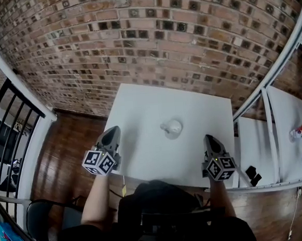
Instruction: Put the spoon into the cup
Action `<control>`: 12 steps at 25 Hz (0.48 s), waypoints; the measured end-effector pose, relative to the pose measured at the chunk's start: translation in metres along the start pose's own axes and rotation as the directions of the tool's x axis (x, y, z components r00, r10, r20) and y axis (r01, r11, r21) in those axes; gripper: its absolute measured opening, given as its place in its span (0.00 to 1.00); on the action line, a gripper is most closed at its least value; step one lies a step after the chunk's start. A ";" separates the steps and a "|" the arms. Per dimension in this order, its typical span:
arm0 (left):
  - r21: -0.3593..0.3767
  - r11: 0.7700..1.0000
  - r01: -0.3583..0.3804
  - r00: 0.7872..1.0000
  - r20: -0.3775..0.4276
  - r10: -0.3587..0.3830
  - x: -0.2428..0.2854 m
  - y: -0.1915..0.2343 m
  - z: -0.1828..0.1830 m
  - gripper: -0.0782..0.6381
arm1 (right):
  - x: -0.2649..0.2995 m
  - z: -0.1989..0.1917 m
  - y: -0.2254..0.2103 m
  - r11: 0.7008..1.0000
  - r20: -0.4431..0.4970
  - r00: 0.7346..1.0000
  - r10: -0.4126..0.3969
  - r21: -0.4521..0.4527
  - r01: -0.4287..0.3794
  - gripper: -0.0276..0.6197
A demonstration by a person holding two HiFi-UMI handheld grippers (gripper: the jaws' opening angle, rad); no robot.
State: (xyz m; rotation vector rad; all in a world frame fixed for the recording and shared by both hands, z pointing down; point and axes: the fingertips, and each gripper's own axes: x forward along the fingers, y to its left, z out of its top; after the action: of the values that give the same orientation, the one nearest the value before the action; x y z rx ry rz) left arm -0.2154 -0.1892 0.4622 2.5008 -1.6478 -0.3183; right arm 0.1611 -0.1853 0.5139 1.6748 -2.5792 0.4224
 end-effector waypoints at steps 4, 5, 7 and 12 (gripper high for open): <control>-0.004 1.000 0.008 1.000 -0.028 -0.008 -0.003 -0.002 -0.009 0.11 | 0.000 0.006 0.010 0.998 0.001 1.000 0.011 -0.068 -0.011 0.05; -0.005 1.000 0.005 0.999 -0.032 -0.005 -0.003 -0.002 -0.011 0.11 | 0.001 0.007 0.012 0.997 0.001 1.000 0.016 -0.073 -0.016 0.05; -0.011 1.000 -0.001 0.999 -0.034 0.001 -0.004 -0.001 -0.013 0.11 | 0.003 0.007 0.013 0.997 0.000 1.000 0.024 -0.073 -0.024 0.05; -0.015 1.000 -0.001 0.999 -0.039 0.000 -0.004 -0.001 -0.017 0.11 | 0.002 0.003 0.012 0.997 -0.009 1.000 0.023 -0.068 -0.024 0.05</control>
State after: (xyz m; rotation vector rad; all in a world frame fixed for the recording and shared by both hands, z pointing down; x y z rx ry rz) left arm -0.2119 -0.1852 0.4786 2.4794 -1.6255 -0.2787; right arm 0.1500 -0.1832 0.5089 1.6194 -2.5791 0.3378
